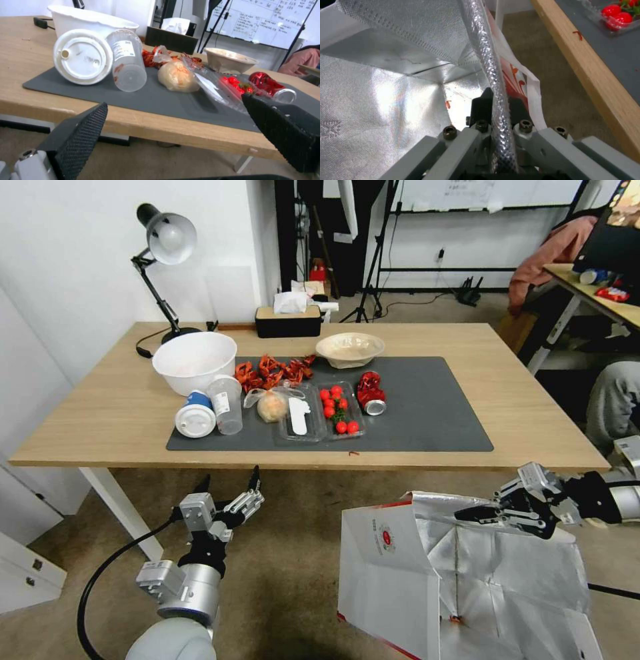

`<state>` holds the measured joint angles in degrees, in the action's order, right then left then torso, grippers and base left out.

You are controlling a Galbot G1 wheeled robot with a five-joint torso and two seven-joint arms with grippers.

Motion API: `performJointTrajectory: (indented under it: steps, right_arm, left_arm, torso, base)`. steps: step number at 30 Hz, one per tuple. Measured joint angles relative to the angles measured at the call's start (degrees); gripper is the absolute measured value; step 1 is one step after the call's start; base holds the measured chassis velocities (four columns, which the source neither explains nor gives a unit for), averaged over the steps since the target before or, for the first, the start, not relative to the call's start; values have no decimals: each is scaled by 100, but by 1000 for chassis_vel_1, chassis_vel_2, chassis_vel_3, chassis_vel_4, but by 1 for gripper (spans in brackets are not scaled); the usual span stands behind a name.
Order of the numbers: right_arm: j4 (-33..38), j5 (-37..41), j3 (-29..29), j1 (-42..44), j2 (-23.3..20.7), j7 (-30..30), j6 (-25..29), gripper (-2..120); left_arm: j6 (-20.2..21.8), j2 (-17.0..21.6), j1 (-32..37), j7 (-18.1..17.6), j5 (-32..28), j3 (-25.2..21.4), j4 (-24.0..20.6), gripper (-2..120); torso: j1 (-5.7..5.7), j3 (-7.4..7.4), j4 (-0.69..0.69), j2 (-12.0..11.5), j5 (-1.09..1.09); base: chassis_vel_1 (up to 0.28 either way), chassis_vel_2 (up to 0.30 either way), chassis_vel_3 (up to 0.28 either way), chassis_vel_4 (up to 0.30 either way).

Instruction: Pick up the food delivery bag from the floor and place it on the table.

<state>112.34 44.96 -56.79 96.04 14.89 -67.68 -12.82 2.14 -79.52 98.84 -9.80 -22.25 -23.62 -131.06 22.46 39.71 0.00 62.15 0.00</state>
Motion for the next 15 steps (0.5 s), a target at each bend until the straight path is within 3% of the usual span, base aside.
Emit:
performJointTrajectory:
  steps: [15]
  right_arm:
    - [-3, 27, -7, 10, 20, 10, 9, 0]
  left_arm:
    - [-108, 24, 42, 115, -181, -47, 3, 100]
  torso:
    - [160, 185, 0, 346, 0]
  base:
    - [0, 0, 0, 0]
